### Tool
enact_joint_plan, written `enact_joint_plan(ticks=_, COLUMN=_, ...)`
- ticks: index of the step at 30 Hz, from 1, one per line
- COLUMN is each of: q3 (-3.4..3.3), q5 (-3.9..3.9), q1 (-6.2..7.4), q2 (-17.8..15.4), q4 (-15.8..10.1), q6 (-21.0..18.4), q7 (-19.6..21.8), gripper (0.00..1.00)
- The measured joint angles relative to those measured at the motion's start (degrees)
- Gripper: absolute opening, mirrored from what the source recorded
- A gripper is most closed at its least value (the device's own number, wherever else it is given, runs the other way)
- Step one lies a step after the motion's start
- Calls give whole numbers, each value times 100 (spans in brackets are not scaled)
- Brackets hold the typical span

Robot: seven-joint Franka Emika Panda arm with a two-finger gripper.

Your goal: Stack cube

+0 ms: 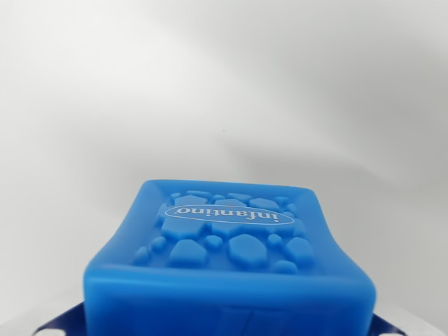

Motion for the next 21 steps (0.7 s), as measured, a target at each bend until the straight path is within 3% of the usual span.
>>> enact_joint_plan(ticks=21, q3=6, q5=16, q1=-240, q2=-544, q4=-786, q6=236, q7=-135, gripper=0)
